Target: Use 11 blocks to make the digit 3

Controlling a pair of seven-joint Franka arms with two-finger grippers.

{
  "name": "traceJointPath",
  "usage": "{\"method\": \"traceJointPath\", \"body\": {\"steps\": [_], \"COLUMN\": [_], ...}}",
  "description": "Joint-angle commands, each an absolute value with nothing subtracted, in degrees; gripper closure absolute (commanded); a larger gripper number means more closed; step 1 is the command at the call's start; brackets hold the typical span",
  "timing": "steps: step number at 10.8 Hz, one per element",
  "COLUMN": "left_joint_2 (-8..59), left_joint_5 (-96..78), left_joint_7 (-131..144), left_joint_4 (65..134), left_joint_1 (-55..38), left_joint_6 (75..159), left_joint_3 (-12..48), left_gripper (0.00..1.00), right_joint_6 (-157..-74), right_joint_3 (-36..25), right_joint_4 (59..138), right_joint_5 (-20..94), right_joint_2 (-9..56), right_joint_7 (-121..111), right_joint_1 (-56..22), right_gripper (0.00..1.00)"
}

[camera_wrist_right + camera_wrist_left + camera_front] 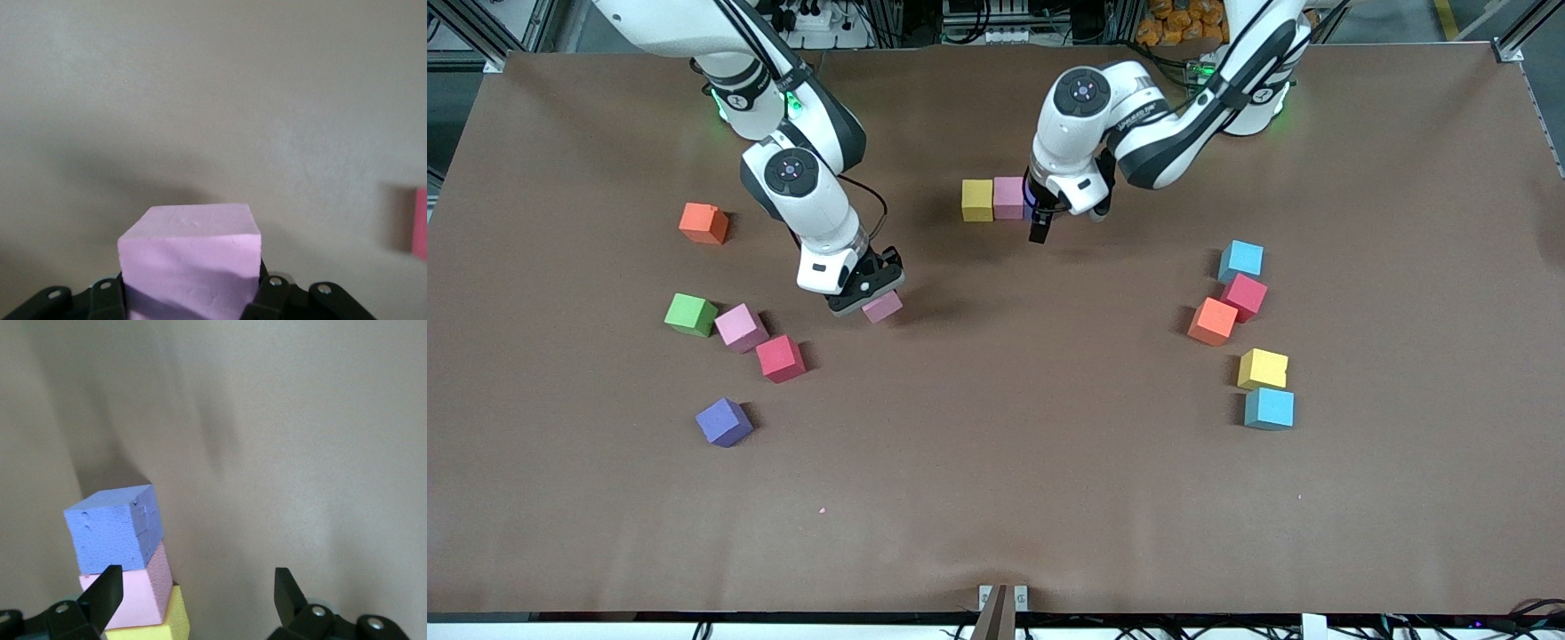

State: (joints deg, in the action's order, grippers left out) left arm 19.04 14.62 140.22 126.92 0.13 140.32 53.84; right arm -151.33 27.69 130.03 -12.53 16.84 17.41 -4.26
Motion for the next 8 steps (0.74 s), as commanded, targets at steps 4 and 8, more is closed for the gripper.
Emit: {"method": "traceJointPath", "body": {"steps": [4,8], "left_joint_2": [10.9,8.6], "left_joint_5": [11.1,7.4], "left_joint_7": [122.6,98.9], "left_joint_4": [127.0,123.7], "left_joint_1": [5.5,13.6], "left_joint_6": [134.6,128.4], "left_joint_3": [55.4,55.3], "left_gripper": [0.00,0.00], "right_joint_6": [-143.7,-142.9], "right_joint_3": [27.2,26.7], "right_joint_4": [121.7,118.7], "right_joint_5": [-12.4,-13.0], "right_joint_2": [21.5,25.4], "right_joint_7": [46.9,61.3], "right_joint_1": [-16.8,-23.4], "right_gripper": [0.72,0.72]}}
